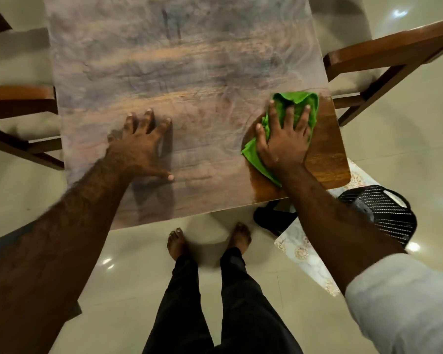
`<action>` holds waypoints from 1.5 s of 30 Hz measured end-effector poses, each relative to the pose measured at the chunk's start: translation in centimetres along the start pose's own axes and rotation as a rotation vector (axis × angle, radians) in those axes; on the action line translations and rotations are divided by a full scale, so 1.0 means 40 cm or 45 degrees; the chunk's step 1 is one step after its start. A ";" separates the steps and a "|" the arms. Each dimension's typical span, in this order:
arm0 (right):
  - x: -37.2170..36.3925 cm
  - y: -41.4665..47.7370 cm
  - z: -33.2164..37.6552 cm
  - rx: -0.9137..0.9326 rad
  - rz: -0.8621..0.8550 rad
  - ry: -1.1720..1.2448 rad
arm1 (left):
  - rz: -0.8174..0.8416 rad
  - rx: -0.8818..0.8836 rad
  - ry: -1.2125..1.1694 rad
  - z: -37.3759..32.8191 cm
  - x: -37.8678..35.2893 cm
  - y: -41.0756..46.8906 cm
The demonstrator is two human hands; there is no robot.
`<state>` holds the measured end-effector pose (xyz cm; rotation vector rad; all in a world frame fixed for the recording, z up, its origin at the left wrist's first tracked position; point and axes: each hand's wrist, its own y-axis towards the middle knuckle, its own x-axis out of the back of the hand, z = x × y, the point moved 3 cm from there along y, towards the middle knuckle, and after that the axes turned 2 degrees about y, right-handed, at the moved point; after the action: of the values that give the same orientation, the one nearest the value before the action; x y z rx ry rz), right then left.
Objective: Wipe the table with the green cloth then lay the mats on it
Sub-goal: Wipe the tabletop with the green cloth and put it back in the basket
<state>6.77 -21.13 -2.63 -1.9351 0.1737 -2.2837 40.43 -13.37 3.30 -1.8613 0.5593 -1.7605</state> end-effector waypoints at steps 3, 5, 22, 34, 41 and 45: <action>-0.030 -0.064 0.138 0.127 -0.045 0.015 | 0.018 -0.030 -0.034 0.021 -0.010 0.002; -0.061 -0.151 0.226 0.232 0.014 0.024 | 0.025 -0.023 -0.041 0.017 -0.008 0.008; -0.050 -0.116 0.144 -0.303 -0.097 0.065 | -0.019 -0.148 0.174 0.065 -0.004 0.026; -0.164 -0.465 0.384 0.356 0.104 0.069 | -0.120 -0.211 0.200 0.076 -0.017 0.038; -0.067 -0.259 0.102 -0.156 -0.038 0.038 | -0.126 -0.242 0.217 0.085 -0.016 0.030; -0.058 -0.117 0.173 -0.252 -0.079 0.025 | -0.159 -0.237 0.240 0.084 -0.007 0.020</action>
<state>13.81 -16.08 -2.91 -2.0370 0.3596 -2.4081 43.80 -13.54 2.51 -1.9003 0.7138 -2.0424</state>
